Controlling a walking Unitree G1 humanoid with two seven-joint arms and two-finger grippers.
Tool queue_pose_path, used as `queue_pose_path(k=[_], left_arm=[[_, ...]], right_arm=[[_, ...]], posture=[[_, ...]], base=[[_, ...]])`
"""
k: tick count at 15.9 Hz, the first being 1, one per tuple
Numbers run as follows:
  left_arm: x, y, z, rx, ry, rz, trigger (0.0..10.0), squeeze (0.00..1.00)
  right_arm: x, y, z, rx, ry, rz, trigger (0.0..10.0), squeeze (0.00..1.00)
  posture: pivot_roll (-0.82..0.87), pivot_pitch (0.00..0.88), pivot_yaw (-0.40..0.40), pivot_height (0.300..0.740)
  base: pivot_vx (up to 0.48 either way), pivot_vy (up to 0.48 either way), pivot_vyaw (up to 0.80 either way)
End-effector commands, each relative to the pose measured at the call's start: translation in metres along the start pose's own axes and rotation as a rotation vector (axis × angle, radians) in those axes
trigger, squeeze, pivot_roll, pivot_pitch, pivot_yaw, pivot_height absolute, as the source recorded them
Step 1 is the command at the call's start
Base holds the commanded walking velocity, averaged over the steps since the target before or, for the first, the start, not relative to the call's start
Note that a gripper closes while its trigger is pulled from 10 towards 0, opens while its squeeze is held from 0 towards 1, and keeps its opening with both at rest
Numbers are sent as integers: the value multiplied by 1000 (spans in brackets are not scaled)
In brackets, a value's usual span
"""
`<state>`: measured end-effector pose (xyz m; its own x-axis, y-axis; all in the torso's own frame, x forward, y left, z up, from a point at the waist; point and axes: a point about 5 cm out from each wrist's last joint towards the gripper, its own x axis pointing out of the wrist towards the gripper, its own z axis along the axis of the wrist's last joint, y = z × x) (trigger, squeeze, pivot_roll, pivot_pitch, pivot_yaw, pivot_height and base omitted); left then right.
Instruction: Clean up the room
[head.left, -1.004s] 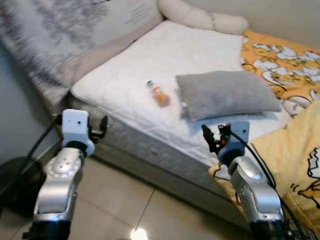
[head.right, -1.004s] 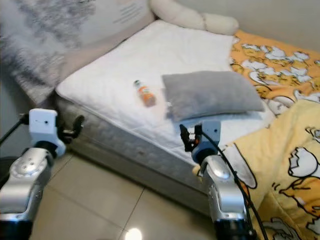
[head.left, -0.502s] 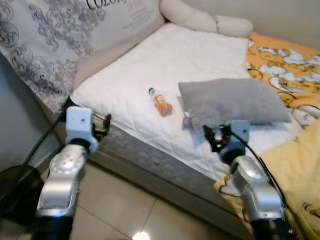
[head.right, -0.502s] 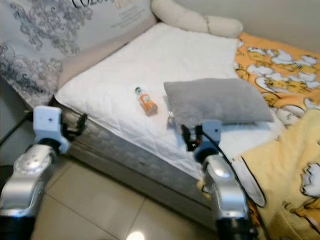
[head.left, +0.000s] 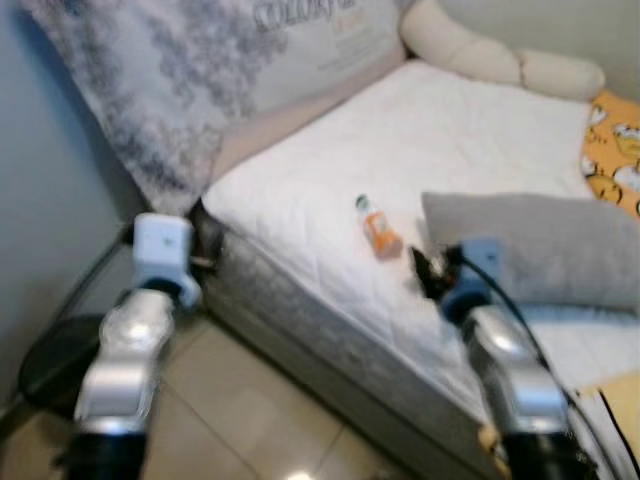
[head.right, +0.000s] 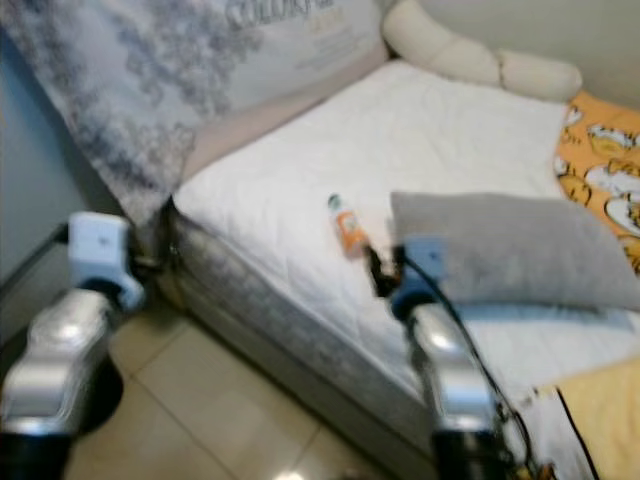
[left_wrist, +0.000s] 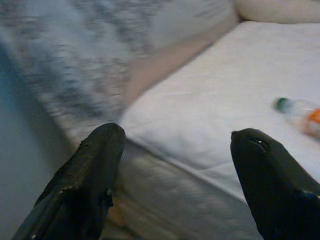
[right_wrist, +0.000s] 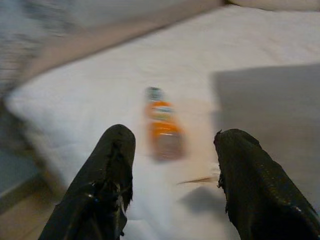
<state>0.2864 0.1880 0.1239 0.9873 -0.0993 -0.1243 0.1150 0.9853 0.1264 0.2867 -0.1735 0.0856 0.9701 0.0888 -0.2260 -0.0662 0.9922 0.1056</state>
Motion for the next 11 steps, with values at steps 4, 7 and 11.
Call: queue_pose_path(k=[4,7,11], left_arm=[[0,8,6,21,-10,13,10000,0],[0,8,6,24,-6,9,10000,0],[1,8,6,34,-1,-1,10000,0]], right_arm=[[4,2,5,-10,6,1,10000,0],[5,3,7,-46,5,24,10000,0],[6,3,7,-38,9,-4,10000,0]], posture=[[115,0,-29,740],[116,0,-29,740],[116,0,-28,740]], base=[[347,0,0],[349,0,0],[347,0,517]])
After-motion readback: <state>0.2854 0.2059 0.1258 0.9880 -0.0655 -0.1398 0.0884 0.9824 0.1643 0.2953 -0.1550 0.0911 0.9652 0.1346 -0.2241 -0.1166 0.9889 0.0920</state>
